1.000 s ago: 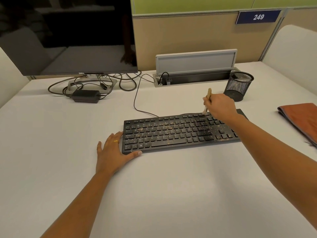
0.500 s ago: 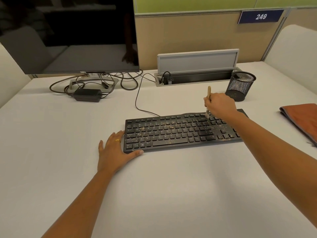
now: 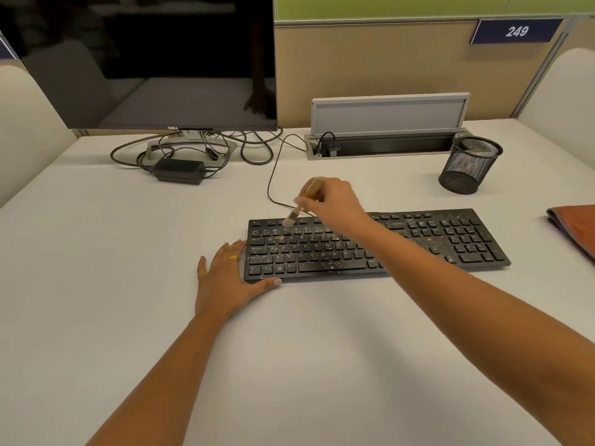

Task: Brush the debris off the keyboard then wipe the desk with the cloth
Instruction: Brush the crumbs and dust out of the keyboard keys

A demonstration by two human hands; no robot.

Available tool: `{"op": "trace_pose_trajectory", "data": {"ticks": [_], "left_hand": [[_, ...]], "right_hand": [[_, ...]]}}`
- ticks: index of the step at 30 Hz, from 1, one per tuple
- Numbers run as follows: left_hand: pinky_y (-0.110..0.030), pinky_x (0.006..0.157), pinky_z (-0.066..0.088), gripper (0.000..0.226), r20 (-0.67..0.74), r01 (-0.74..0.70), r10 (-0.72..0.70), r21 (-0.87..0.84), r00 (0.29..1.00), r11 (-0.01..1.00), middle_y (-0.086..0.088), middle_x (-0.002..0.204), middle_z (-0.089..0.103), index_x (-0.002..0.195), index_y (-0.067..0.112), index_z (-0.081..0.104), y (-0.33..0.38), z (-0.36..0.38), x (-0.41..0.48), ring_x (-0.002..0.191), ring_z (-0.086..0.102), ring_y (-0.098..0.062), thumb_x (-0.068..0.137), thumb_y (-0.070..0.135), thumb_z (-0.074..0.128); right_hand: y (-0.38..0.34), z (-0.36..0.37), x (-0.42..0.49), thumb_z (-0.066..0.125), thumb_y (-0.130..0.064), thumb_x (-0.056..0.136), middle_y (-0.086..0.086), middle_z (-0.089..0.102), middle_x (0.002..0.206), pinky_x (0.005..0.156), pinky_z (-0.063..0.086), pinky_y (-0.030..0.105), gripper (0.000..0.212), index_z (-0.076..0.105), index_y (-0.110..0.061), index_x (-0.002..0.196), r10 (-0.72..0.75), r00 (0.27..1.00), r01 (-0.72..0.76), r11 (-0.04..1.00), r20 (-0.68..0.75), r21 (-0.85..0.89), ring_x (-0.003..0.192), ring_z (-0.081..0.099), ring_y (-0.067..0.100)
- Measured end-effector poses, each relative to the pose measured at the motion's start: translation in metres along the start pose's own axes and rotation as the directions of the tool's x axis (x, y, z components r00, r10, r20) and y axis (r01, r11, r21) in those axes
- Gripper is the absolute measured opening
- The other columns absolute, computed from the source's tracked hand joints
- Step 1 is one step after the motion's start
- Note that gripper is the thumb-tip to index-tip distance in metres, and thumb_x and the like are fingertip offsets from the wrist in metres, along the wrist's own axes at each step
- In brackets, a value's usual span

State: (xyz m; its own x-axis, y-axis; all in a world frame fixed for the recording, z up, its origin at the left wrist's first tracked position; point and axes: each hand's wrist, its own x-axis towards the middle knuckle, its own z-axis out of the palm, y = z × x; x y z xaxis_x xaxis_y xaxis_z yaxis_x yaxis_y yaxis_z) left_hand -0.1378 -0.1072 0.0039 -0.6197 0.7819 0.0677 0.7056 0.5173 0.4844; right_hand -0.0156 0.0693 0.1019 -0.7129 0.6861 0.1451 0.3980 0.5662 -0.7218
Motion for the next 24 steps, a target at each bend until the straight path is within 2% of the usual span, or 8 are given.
{"op": "trace_pose_trajectory", "data": {"ticks": [2, 7, 12, 15, 19, 22, 24], "left_hand": [[-0.044, 0.118, -0.003, 0.112, 0.007, 0.001, -0.001, 0.01, 1.0, 1.0, 0.007, 0.155, 0.028, 0.147, 0.027, 0.027, -0.001, 0.0, 0.0, 0.146, 0.012, -0.009, 0.056, 0.085, 0.053], [-0.045, 0.118, -0.002, 0.112, 0.003, -0.005, 0.004, 0.01, 1.0, 1.0, 0.006, 0.154, 0.029, 0.147, 0.027, 0.028, -0.002, 0.001, 0.0, 0.145, 0.013, -0.009, 0.055, 0.087, 0.051], [-0.046, 0.118, -0.002, 0.111, -0.007, -0.013, 0.013, -0.004, 1.0, 1.0, 0.008, 0.152, 0.033, 0.146, 0.028, 0.03, -0.004, 0.002, 0.002, 0.145, 0.014, -0.009, 0.054, 0.086, 0.052], [-0.046, 0.118, -0.001, 0.115, -0.014, -0.016, 0.016, -0.004, 1.0, 1.0, 0.008, 0.152, 0.034, 0.145, 0.028, 0.031, -0.004, 0.002, 0.003, 0.145, 0.015, -0.009, 0.052, 0.091, 0.053], [-0.047, 0.117, 0.0, 0.121, -0.028, -0.024, 0.024, -0.009, 0.999, 1.0, 0.008, 0.151, 0.035, 0.145, 0.028, 0.031, -0.006, 0.003, 0.003, 0.144, 0.017, -0.009, 0.045, 0.096, 0.038], [-0.046, 0.118, -0.001, 0.126, -0.012, -0.016, 0.016, 0.001, 1.0, 1.0, 0.007, 0.152, 0.033, 0.147, 0.025, 0.029, -0.006, 0.002, 0.003, 0.145, 0.016, -0.009, 0.045, 0.098, 0.041], [-0.045, 0.118, -0.002, 0.127, -0.006, -0.004, 0.004, -0.003, 1.0, 1.0, 0.006, 0.153, 0.033, 0.147, 0.023, 0.028, -0.006, 0.001, 0.003, 0.145, 0.015, -0.009, 0.045, 0.097, 0.044]], "right_hand": [[-0.013, 0.014, 0.002, 0.06, -0.029, 0.09, -0.008, 0.061, 0.08, 0.069, 0.044, 0.027, 0.018, 0.069, -0.016, 0.097, -0.037, 0.997, 0.034, 0.999, 0.069, 0.038, 0.07, 0.052, 0.007], [-0.03, 0.04, 0.01, 0.055, -0.032, 0.093, 0.0, 0.07, 0.097, 0.07, 0.042, 0.026, 0.024, 0.071, -0.016, 0.1, -0.06, 0.992, 0.068, 0.996, 0.107, -0.066, 0.082, 0.057, 0.014], [-0.036, 0.045, 0.016, 0.047, -0.031, 0.096, 0.001, 0.071, 0.096, 0.075, 0.047, 0.03, 0.03, 0.069, -0.01, 0.099, -0.076, 0.978, 0.113, 0.975, 0.193, -0.189, 0.087, 0.06, 0.017], [-0.038, 0.045, 0.022, 0.047, -0.034, 0.096, 0.007, 0.071, 0.092, 0.077, 0.051, 0.037, 0.036, 0.068, -0.006, 0.095, -0.075, 0.979, 0.108, 0.979, 0.191, -0.172, 0.086, 0.063, 0.022], [-0.038, 0.049, 0.022, 0.046, -0.034, 0.096, 0.002, 0.072, 0.095, 0.076, 0.049, 0.031, 0.033, 0.069, -0.01, 0.095, -0.102, 0.978, 0.133, 0.978, 0.183, -0.162, 0.088, 0.062, 0.017], [-0.041, 0.052, 0.022, 0.045, -0.034, 0.097, 0.006, 0.071, 0.093, 0.079, 0.05, 0.037, 0.036, 0.069, -0.007, 0.094, -0.085, 0.973, 0.129, 0.971, 0.213, -0.203, 0.088, 0.063, 0.022], [-0.044, 0.052, 0.024, 0.045, -0.035, 0.097, 0.003, 0.071, 0.094, 0.074, 0.048, 0.033, 0.036, 0.069, -0.008, 0.094, -0.103, 0.978, 0.138, 0.972, 0.183, -0.189, 0.086, 0.062, 0.019]]}}
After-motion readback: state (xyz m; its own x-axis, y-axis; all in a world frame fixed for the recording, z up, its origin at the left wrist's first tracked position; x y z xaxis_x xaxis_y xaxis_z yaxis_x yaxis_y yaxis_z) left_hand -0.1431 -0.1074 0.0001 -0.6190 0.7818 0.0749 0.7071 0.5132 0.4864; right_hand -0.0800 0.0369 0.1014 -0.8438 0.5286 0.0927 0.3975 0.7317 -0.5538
